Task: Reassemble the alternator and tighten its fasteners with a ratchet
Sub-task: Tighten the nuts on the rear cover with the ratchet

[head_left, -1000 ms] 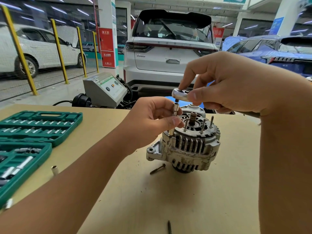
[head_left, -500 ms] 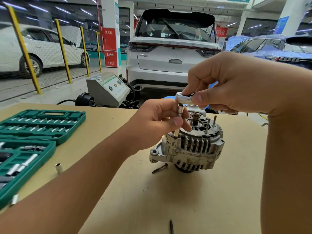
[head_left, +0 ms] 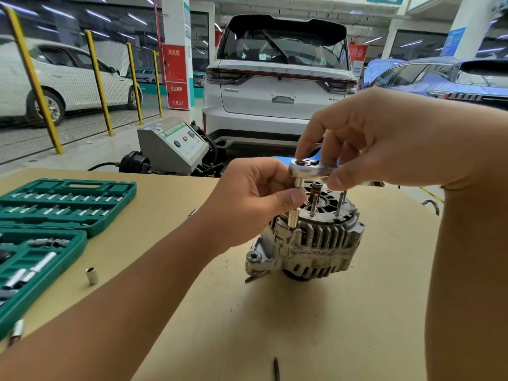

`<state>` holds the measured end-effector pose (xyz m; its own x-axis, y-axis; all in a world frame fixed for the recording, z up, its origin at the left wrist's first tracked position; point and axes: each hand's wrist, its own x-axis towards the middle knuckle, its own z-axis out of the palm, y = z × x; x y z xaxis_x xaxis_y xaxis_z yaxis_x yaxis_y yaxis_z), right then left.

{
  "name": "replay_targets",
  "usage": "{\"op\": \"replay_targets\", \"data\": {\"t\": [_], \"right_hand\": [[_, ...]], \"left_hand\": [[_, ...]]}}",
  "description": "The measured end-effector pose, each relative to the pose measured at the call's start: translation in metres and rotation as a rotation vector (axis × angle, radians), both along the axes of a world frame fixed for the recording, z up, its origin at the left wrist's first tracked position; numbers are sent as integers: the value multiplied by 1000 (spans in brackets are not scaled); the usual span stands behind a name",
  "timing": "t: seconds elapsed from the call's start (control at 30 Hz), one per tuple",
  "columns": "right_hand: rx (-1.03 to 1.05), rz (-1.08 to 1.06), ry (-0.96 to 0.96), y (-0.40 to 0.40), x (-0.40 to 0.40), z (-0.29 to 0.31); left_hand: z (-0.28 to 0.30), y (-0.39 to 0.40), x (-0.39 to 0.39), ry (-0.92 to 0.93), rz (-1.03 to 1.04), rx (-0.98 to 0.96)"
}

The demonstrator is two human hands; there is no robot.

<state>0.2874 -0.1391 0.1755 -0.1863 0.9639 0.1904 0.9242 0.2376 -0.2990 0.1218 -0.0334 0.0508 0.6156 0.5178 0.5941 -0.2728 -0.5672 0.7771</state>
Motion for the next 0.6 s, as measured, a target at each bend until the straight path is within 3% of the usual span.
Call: {"op": "replay_targets", "data": {"t": [0.2, 0.33, 0.6], "right_hand": [[114, -129, -65, 12, -15, -4], [-9, -92, -99, 2, -21, -2], [139, -225, -177, 14, -24, -4]], "left_hand": [[1, 1, -2, 72, 63, 88], [-4, -2, 2, -7, 145, 122], [-9, 10, 0, -19, 0, -8]]}}
